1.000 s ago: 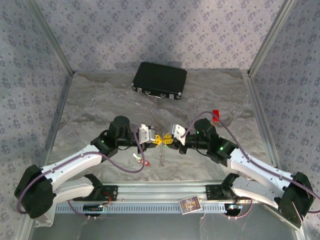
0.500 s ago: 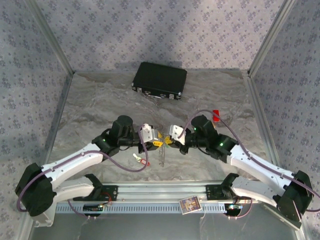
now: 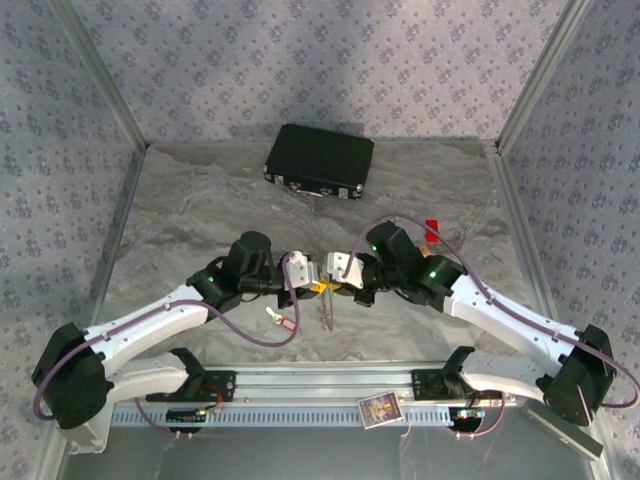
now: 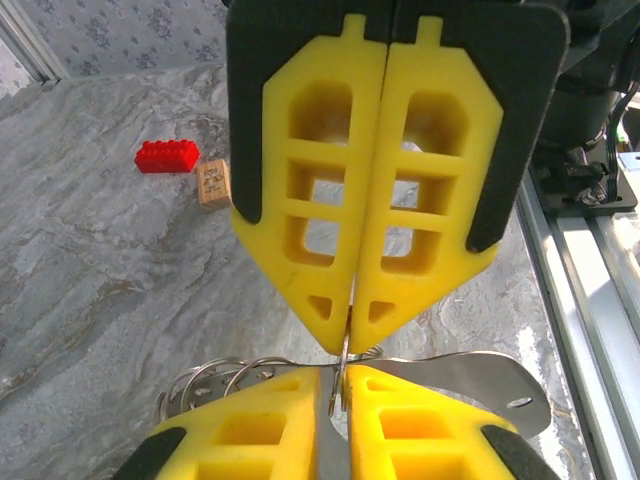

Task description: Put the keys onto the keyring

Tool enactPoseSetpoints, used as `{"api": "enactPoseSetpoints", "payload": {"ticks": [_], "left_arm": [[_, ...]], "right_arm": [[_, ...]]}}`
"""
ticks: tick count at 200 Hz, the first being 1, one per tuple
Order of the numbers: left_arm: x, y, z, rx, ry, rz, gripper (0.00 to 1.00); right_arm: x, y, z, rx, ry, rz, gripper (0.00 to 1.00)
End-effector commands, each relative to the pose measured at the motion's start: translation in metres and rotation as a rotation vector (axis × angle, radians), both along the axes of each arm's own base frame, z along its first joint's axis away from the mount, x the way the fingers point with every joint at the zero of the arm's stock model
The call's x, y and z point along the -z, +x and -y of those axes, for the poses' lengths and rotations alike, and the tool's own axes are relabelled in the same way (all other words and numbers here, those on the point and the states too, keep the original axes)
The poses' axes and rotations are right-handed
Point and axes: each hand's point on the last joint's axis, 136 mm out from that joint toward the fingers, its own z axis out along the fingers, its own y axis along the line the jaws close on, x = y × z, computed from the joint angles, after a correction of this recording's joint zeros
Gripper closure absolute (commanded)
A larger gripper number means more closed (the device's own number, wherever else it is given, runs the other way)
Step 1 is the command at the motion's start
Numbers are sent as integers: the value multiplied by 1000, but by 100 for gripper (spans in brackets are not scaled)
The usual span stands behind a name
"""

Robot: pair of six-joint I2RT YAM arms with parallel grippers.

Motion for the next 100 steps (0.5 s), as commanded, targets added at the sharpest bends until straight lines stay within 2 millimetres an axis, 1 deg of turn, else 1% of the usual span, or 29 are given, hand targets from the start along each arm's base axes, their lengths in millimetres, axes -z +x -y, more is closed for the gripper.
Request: {"api": "enactPoseSetpoints", "payload": {"ticks": [1, 11, 20, 25, 30, 36, 43, 58, 100], "left_arm": [[-16, 0, 7, 29, -36, 34, 94], [-16, -1, 8, 34, -40, 32, 100], [-17, -2, 8, 34, -47, 30, 100], [-17, -2, 7, 34, -52, 30, 100], [-17, -3, 7, 34, -60, 27, 100], [-17, -4, 7, 32, -73, 28, 100], [-19, -4, 7, 29, -94, 30, 100], [-20, -6, 7, 24, -130, 28, 100], [-25, -9, 7, 36, -183, 37, 100]], "right_arm": [[-17, -3, -6, -34, 28, 22, 100], [-19, -2, -6, -24, 47, 19, 100], [-19, 0, -4, -1, 74, 8, 83], [-22, 1, -3, 15, 100, 3, 76], [-23, 2, -1, 30, 128, -5, 72], [-26, 5, 2, 53, 169, -18, 69], [-29, 7, 5, 74, 222, -39, 68], [-29, 7, 8, 102, 285, -79, 68], [-21, 4, 9, 111, 294, -113, 70]]}}
